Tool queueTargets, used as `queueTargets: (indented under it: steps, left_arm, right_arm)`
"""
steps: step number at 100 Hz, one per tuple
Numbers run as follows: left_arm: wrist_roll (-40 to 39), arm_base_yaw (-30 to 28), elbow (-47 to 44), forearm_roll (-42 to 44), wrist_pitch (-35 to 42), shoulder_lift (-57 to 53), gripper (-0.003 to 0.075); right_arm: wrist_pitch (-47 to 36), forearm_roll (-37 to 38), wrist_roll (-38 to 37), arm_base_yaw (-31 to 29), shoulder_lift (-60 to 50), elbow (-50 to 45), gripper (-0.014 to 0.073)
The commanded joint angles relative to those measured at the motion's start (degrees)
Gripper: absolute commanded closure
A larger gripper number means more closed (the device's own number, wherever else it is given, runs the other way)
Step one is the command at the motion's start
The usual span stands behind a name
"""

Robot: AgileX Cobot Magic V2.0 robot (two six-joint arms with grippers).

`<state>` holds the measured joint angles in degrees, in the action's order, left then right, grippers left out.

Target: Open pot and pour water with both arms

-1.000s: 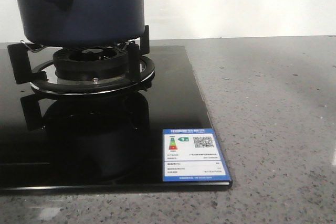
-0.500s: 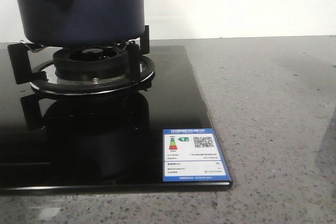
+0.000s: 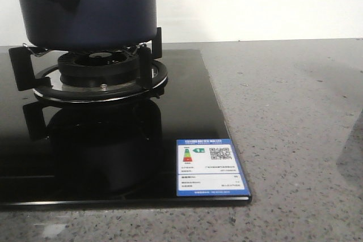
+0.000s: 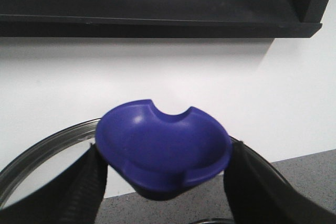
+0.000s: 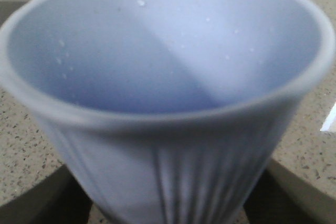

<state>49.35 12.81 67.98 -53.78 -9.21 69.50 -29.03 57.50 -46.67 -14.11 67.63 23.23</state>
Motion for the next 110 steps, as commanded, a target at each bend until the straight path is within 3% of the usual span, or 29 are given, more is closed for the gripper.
queueTargets:
  steps: [1,58,65,85,110]
  left_arm:
    - [0.0,-0.2,2.6,-1.0,3.7,-2.0,0.0321]
    - [0.0,-0.2,2.6,-1.0,3.7,-2.0,0.0321]
    - [0.0,-0.2,2.6,-1.0,3.7,-2.0,0.0321]
    - [0.0,-0.2,2.6,-1.0,3.7,-2.0,0.0321]
    - [0.0,-0.2,2.6,-1.0,3.7,-2.0,0.0321]
  right_arm:
    - [-1.8,-1.1,0.8,-0.3,-0.6,1.2,0.0265]
    - [0.2,-0.1,0.8,-0.3,1.3,1.2,0.0258]
    - [-0.1,-0.1,0.8,-0.3,1.3,1.2,0.0215]
    - [-0.2,-0.1,0.8,-0.3,1.3,1.2,-0.0009]
    - [-0.2,-0.1,0.8,-0.3,1.3,1.2,-0.0034]
